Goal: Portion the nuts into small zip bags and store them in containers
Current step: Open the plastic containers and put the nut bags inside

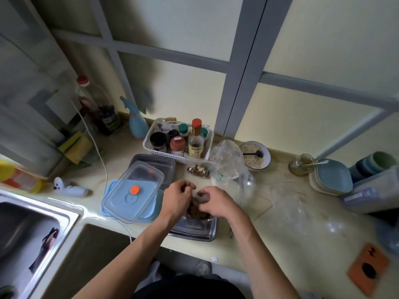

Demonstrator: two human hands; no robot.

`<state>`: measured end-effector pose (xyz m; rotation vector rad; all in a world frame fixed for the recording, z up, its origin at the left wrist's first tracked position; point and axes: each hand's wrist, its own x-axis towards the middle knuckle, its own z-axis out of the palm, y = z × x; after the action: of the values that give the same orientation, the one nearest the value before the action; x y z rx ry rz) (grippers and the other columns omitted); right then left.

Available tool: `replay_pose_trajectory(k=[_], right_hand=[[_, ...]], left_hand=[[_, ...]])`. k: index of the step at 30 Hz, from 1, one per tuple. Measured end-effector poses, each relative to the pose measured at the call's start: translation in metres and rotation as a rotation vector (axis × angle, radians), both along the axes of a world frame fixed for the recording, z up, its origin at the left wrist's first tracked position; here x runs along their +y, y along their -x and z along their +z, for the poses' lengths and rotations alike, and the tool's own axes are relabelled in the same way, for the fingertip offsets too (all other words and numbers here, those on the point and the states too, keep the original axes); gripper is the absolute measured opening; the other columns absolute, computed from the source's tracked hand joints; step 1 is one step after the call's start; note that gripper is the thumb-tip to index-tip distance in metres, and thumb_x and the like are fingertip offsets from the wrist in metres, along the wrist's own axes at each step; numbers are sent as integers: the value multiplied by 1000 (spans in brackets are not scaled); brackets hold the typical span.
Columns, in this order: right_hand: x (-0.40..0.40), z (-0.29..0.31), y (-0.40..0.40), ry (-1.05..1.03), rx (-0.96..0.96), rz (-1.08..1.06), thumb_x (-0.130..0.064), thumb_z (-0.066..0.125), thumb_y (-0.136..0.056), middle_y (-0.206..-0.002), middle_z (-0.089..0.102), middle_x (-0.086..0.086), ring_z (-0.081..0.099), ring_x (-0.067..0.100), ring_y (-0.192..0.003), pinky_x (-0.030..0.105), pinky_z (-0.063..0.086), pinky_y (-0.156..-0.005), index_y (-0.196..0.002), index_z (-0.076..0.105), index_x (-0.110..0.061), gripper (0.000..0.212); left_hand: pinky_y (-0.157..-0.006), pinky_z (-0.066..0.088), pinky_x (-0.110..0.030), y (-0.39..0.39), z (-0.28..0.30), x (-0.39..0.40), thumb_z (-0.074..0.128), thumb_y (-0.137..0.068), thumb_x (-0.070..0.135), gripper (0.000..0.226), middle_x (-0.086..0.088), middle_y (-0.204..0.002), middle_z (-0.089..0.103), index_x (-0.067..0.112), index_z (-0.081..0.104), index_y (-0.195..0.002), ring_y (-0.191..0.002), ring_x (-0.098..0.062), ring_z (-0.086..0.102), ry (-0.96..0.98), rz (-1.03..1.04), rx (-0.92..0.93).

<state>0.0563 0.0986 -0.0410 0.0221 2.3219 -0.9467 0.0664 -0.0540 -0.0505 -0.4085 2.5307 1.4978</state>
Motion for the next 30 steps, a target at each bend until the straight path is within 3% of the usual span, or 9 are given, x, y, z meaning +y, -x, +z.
replay_pose_trajectory(k=[3,5,8,10,13,17,21,26,30], right_hand=[[-12,-13,-17,-211,-36,91,-24,63,-87,-102,72,11,66,28,-92,29,50,-77,-100,73,-16,18],[-18,-31,-32,-285,20,53,-29,56,-95,-102,67,12,63,30,-99,31,50,-84,-90,71,-14,21],[-23,-51,-46,-335,80,4,-34,50,-101,-125,55,11,57,33,-118,38,49,-100,-115,71,-15,32],[-26,-57,-48,-347,120,-16,-36,50,-102,-129,54,10,56,32,-120,40,49,-101,-124,66,-18,33],[-31,-61,-49,-320,198,-110,-39,53,-100,-130,57,8,56,28,-121,39,49,-98,-131,59,-19,37],[-34,-63,-52,-279,238,-212,-38,56,-100,-127,57,8,58,25,-115,35,49,-96,-133,58,-18,39],[-35,-65,-52,-257,313,-229,-35,56,-99,-121,63,8,59,24,-113,32,47,-97,-128,64,-18,34],[-33,-57,-40,-282,233,-236,-31,55,-98,-114,69,7,64,27,-106,31,50,-86,-115,68,-14,28],[-27,-42,-32,-377,243,-300,-28,47,-100,-96,68,5,66,26,-86,33,52,-68,-98,66,-16,22]], left_hand=[[-79,49,-27,-15,-24,-5,54,-85,11,23,-3,-92,75,16,76,-92,-92,-23,69,146,-67,-140],[-81,47,-28,-27,-36,-8,56,-83,12,24,-6,-102,69,14,72,-100,-99,-25,63,267,-79,-126],[-76,50,-34,-38,-36,-12,57,-80,9,24,-3,-104,54,14,66,-102,-90,-26,60,362,-5,42],[-74,49,-37,-37,-27,-21,61,-77,3,30,-6,-107,52,12,65,-105,-90,-27,56,437,63,226],[-86,42,-42,-33,-20,-43,71,-75,11,42,-12,-122,47,11,60,-116,-109,-31,46,634,140,373],[-117,13,-55,-28,-28,-81,77,-71,55,101,-13,-161,14,16,27,-150,-150,-33,9,707,139,40],[-119,-4,-61,-18,-26,-120,71,-54,85,151,-6,-167,-9,15,-16,-157,-154,-27,-11,723,71,-285],[-121,5,-60,-8,-19,-128,78,-49,81,157,-16,-163,2,23,-21,-155,-151,-35,4,704,-9,-326],[-118,17,-53,-7,-2,-116,82,-53,70,137,-17,-152,17,27,1,-155,-142,-38,17,652,49,-199]])
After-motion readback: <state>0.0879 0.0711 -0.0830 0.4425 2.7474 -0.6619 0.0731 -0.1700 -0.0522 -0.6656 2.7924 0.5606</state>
